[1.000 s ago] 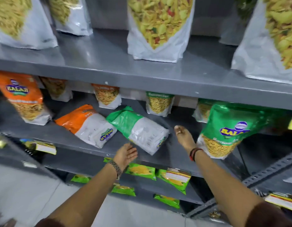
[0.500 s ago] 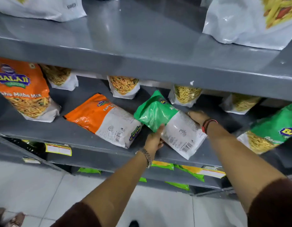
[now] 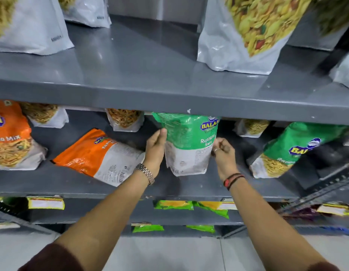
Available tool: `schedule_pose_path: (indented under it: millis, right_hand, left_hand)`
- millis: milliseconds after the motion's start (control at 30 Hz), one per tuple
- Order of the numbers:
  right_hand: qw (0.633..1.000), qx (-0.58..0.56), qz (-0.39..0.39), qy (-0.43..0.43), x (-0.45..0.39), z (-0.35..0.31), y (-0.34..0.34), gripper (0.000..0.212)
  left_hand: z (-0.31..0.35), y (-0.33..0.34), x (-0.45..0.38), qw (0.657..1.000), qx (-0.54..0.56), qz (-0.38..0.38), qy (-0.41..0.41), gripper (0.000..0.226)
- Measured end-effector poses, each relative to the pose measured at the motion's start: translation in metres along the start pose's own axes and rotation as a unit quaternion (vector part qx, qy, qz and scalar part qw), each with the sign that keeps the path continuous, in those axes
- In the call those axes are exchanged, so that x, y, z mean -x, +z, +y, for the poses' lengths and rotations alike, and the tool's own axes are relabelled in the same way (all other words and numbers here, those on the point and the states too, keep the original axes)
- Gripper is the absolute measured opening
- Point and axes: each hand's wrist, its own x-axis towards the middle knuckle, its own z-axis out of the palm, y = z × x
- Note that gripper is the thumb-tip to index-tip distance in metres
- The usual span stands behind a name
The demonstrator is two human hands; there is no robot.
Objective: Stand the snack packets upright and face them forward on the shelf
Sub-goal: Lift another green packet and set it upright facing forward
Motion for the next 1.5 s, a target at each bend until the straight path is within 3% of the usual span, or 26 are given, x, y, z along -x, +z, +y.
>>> schedule_pose_path:
  millis: [100, 267, 333, 433, 567, 667, 700, 800, 967, 1167, 1300, 1400, 1500]
  right_hand:
    - [1.000, -0.021, 0.015, 0.008, 0.008, 0.011, 0.005, 0.033]
    - [0.994, -0.066, -0.012, 0.087, 0.007, 0.028, 0.003, 0.027]
    - [0.991, -0.070, -0.013, 0.114, 0.004, 0.021, 0.001, 0.039]
    - [0.991, -0.021, -0.024, 0.130, 0.003, 0.012, -0.003, 0.060]
    - [0.990, 0.040, -0.019, 0.135, 0.015, 0.013, -0.014, 0.065]
    - [0.991, 0.045, -0.003, 0.126, 0.036, 0.025, -0.017, 0.063]
    - [0.992, 0.044, 0.000, 0.121, 0.045, 0.029, -0.014, 0.063]
    - [0.992, 0.004, 0.001, 0.129, 0.068, 0.039, 0.004, 0.062]
    - [0.993, 0.009, -0.042, 0.113, 0.080, 0.041, 0.015, 0.064]
    - [0.995, 0.000, 0.061, 0.080, 0.042, 0.014, -0.021, 0.051]
    - [0.992, -0.014, -0.002, 0.128, 0.002, -0.007, -0.015, 0.070]
    - [0.983, -0.012, -0.098, 0.157, -0.002, -0.011, -0.003, 0.083]
    - [0.978, -0.025, -0.115, 0.175, 0.011, -0.009, 0.002, 0.074]
  left_hand:
    - [-0.011, 0.002, -0.004, 1.000, -0.014, 0.007, -0.014, 0.020]
    - [-0.032, 0.001, -0.001, 0.997, -0.038, 0.054, -0.047, 0.049]
    - [-0.050, -0.005, -0.005, 0.992, -0.053, 0.074, -0.090, 0.052]
    - [-0.053, -0.007, 0.017, 0.981, -0.101, 0.057, -0.158, 0.020]
    - [-0.048, 0.001, 0.037, 0.973, -0.073, -0.004, -0.220, 0.026]
    - [-0.043, 0.010, 0.018, 0.970, -0.069, 0.005, -0.234, 0.018]
    - [-0.043, 0.013, 0.008, 0.969, -0.081, 0.012, -0.233, 0.021]
    - [-0.072, 0.016, -0.028, 0.968, -0.117, 0.010, -0.221, 0.069]
    - [-0.050, 0.032, -0.032, 0.969, -0.147, -0.007, -0.199, 0.048]
    - [-0.039, 0.018, 0.038, 0.980, -0.138, 0.099, -0.102, 0.037]
    - [-0.057, 0.026, 0.090, 0.987, -0.082, 0.064, -0.121, 0.017]
    - [-0.073, 0.034, 0.097, 0.986, -0.041, 0.010, -0.163, 0.076]
    - [-0.075, 0.039, 0.089, 0.982, 0.007, -0.001, -0.191, 0.091]
